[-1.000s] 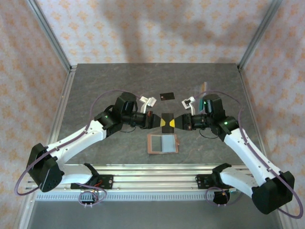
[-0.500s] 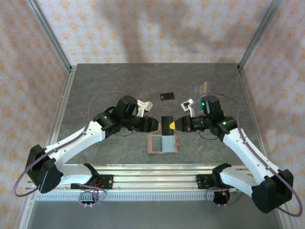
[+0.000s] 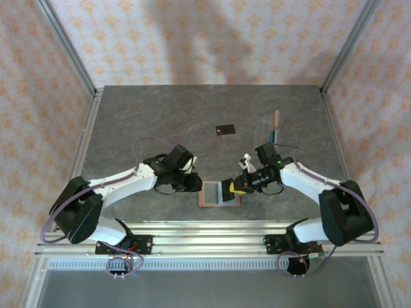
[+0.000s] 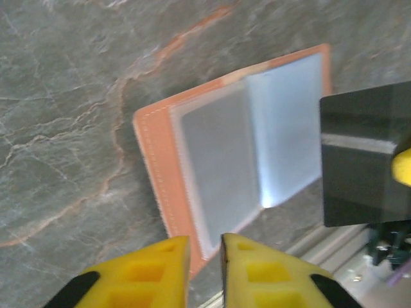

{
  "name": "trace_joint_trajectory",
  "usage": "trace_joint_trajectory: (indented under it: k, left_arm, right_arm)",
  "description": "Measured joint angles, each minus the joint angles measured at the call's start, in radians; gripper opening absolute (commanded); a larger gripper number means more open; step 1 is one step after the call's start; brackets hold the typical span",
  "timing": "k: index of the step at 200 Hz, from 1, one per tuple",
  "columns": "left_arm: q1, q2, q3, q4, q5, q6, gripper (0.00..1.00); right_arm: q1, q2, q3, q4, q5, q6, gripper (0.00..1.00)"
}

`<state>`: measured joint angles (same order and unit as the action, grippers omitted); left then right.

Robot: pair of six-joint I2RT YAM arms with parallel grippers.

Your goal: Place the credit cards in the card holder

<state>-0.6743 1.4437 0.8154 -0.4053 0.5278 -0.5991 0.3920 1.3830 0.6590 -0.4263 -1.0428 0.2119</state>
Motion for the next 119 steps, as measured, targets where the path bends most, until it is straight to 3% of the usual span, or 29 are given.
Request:
trace_joint_trajectory:
  k: [23, 119]
  left_arm:
    - [0.000, 0.040, -0.011, 0.005, -0.018, 0.003, 0.09]
    - [0.000, 0.168, -0.016, 0.038, -0.040, 0.025, 0.04]
  right_arm:
    - [0.000, 0.059, -0.002, 0.045, 0.004, -0.004, 0.00]
    - [0.011, 0.172, -0.034, 0.202, -0.029, -0.003, 0.00]
